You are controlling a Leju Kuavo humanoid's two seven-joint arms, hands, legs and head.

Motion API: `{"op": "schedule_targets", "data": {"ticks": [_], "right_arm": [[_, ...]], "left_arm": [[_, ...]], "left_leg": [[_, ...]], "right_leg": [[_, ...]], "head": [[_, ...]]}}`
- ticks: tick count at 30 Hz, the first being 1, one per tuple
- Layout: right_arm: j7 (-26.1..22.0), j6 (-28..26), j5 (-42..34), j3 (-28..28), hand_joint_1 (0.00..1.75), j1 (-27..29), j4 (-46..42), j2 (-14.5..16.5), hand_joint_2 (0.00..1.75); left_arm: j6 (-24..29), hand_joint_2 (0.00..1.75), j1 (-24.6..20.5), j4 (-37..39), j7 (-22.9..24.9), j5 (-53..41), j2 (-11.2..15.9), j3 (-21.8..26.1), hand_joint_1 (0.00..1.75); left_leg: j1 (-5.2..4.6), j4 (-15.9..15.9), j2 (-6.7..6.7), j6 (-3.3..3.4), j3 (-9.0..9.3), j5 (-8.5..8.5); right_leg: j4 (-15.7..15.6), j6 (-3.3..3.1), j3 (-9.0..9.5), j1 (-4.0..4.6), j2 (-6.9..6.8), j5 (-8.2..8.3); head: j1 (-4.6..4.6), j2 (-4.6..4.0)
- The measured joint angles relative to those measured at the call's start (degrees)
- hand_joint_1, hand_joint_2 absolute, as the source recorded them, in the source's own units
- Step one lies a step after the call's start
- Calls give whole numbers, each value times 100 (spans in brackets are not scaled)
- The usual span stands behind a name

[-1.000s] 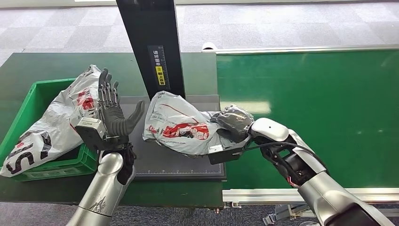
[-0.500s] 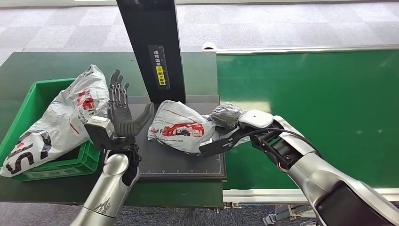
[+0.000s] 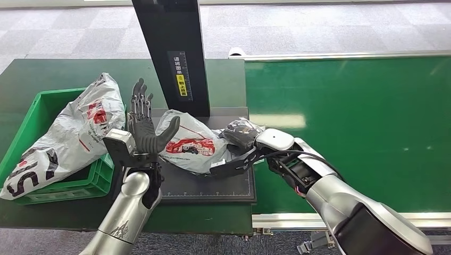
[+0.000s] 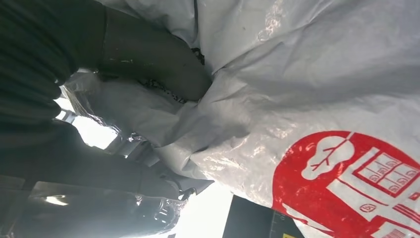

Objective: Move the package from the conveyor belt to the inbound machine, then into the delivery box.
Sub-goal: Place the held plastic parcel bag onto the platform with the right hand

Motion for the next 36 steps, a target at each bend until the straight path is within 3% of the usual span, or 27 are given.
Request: {"op": "schedule_targets", "data": {"ticks": [5, 8, 9, 12, 13, 17, 21, 25, 32, 36], "right_arm": [[-15, -186, -112, -103, 175, 178, 194, 299, 175], [110, 15, -261, -244, 175, 293, 346, 515, 175], [163, 79, -278, -278, 166, 331, 392, 565, 175], [371, 111, -225, -339, 56, 421, 519, 676, 175], [443, 64, -183, -352, 28, 443, 556, 704, 175], [572, -228, -50, -379, 28, 497, 656, 753, 175], [582, -292, -38, -400, 0, 504, 716, 773, 175], [623, -485, 66, -404, 0, 504, 744, 786, 175], [736, -1593, 355, -430, 0, 532, 788, 739, 175], [780, -1842, 360, -480, 0, 545, 802, 698, 175]], "left_arm": [[-4, 175, -36, 62, -54, 64, -30, -50, 0], [-25, 175, -101, 137, -75, 129, -58, -98, 0], [-32, 175, -127, 171, -85, 145, -68, -115, 0], [-50, 175, -211, 297, -117, 188, -105, -167, 0], [-58, 175, -244, 342, -123, 205, -121, -185, 0], [-86, 175, -368, 484, -136, 250, -191, -238, 0], [-86, 175, -426, 567, -141, 253, -228, -281, 0], [-92, 175, -439, 618, -142, 253, -244, -292, 0], [-77, 175, -449, 674, -142, 250, -273, -293, 0], [-57, 175, -449, 678, -142, 245, -276, -293, 0]], "left_leg": [[1, -1, 1, 0, 0, -1], [2, -1, 1, -1, 0, -1], [2, -1, 1, -1, 0, 0], [1, -1, 1, -1, 1, 0], [1, -1, 1, -1, 1, 0], [-1, 0, 1, 0, 2, 0], [-1, 0, 1, 0, 2, 0], [-1, 0, 1, 0, 4, 0], [-1, 0, 1, 0, 4, 0], [-1, 1, 1, 0, 4, 0]], "right_leg": [[0, 0, -3, 2, 1, 0], [0, 0, -3, 3, 1, 0], [0, 0, -3, 3, 1, 0], [0, 0, -2, 2, 1, 0], [0, 0, -1, 1, 1, 0], [0, 0, 0, -1, 1, 0], [0, 0, 0, -1, 0, 0], [0, 0, 0, -1, 1, 0], [0, 0, 3, -1, 1, 0], [0, 0, 2, -1, 1, 0]], "head": [[-1, -1], [-2, -1], [-2, -1], [-1, 0], [-1, -1], [-1, -1], [-1, -1], [-2, 0], [-1, 0], [-1, 0]]}}
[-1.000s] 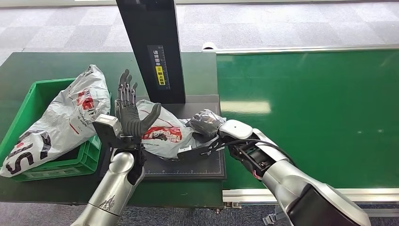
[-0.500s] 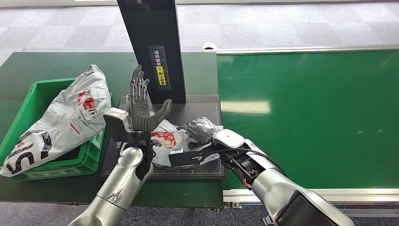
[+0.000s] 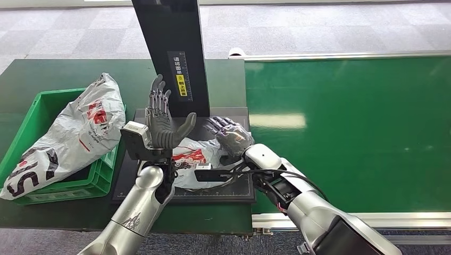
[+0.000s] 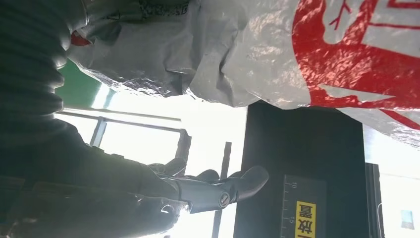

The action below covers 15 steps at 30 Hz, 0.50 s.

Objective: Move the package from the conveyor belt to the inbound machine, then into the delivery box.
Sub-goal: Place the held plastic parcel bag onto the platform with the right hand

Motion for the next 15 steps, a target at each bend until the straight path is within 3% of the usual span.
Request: {"op": "schedule_targets", "data": {"ticks": [15], "right_arm": [[2, -26, 2, -66, 0, 18, 18, -37, 175]], "left_arm": [[8, 175, -4, 39, -1, -3, -11, 0, 0]], "left_leg": [[1, 0, 0, 0, 0, 0]], "right_leg": [[0, 0, 0, 1, 0, 0]], "head": [[0, 0]]}}
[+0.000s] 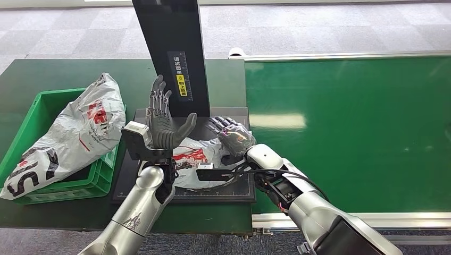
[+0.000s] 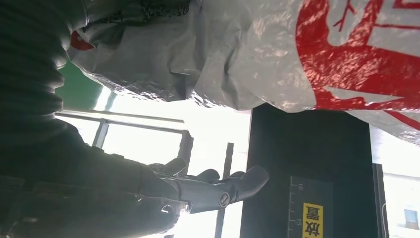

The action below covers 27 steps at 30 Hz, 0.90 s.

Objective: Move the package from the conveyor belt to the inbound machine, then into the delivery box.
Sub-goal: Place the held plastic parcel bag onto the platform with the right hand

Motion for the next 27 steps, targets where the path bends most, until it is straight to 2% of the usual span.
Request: {"op": "schedule_targets", "data": {"ticks": [9, 12, 15, 17, 19, 24, 27], "right_arm": [[-80, -101, -56, -26, 0, 8, 2, -1, 175], [-502, -445, -427, -208, 0, 56, -10, 0, 175], [-1316, -607, -1422, -744, 0, 151, -84, 40, 175], [-1753, -302, -2159, -1238, 0, 222, -155, 97, 175], [-1942, 192, -2715, -1710, 0, 293, -239, 138, 175], [-1946, 1883, -4617, -3070, 0, 550, -644, 82, 175], [-1853, 2199, -4974, -3700, 0, 698, -935, -60, 175]], "left_arm": [[1, 175, -4, 4, -2, 0, -1, 0, 0], [15, 175, -5, 5, -1, -1, -3, 1, 0], [43, 175, 8, 5, 11, -14, -15, 2, 0], [48, 175, 21, 5, 55, -58, -21, 2, 0], [51, 175, 26, 7, 127, -146, -25, 2, 0], [-154, 175, 90, 43, 538, -252, 38, -1, 0], [-265, 175, 176, 50, 588, -286, 109, 2, 0]], "left_leg": [[0, 0, 0, 0, 0, 0], [0, 0, 0, 0, -1, 0], [0, 0, -1, 0, -2, 0], [0, -1, 0, 0, -2, 0], [0, -1, -1, 0, -2, 0], [0, -1, -2, 0, -3, 0], [0, 0, 0, 0, -4, 0]], "right_leg": [[0, 0, 0, 0, 0, 0], [0, 0, 0, 0, 0, 0], [0, 0, 0, 0, 0, 0], [0, 0, 0, 0, 0, 0], [0, 0, 0, 0, -1, 0], [0, 0, 0, 0, -2, 0], [0, 0, 0, -1, -1, 0]], "head": [[0, 0], [0, 0], [1, 0], [0, 0], [-1, -1], [0, 0], [1, 0]]}}
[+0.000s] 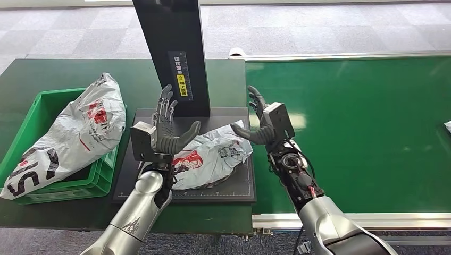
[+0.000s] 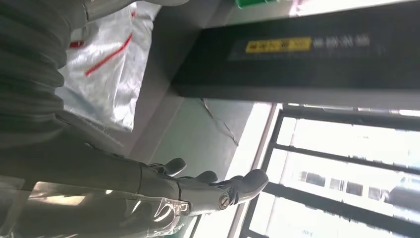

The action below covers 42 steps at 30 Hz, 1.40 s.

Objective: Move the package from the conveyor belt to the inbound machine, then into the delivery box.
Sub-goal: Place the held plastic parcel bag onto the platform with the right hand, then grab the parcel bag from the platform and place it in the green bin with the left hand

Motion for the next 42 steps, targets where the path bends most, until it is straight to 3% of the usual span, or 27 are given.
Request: {"op": "schedule_targets", "data": {"ticks": [9, 22, 32, 36, 42], "right_arm": [[31, 35, -229, -636, 0, 222, -456, -139, 175], [279, -20, -500, -887, 0, 399, -1031, -329, 175], [419, -20, -426, -926, 0, 397, -1054, -371, 175], [501, -10, -320, -936, 0, 398, -1054, -370, 175], [518, 21, -246, -937, 0, 434, -1054, -367, 175]], "left_arm": [[-86, 175, 27, 25, 168, -282, 44, -16, 0], [-605, 175, -335, 1042, 1840, -3913, 318, -1187, 0], [-1369, 175, -702, 1753, 2183, -5077, 259, -1743, 2], [-1528, 175, -780, 1969, 2425, -5329, 168, -1753, 165], [-1505, 175, -812, 2055, 2389, -5390, 157, -1726, 169]], "left_leg": [[1, -1, 2, 0, 1, -1], [0, 0, 3, 0, -1, -1], [0, 0, 3, 0, 0, 0], [0, 0, 2, 0, -1, -1], [0, -1, 0, 0, 2, -1]], "right_leg": [[0, 0, -4, 1, 3, 0], [0, 0, -5, 0, 3, 0], [0, 0, -4, 0, 3, 0], [0, 0, -2, 0, 3, 0], [0, 0, 2, 0, 2, 0]], "head": [[-2, 0], [-1, 0], [-2, -1], [-1, -1], [-1, -1]]}}
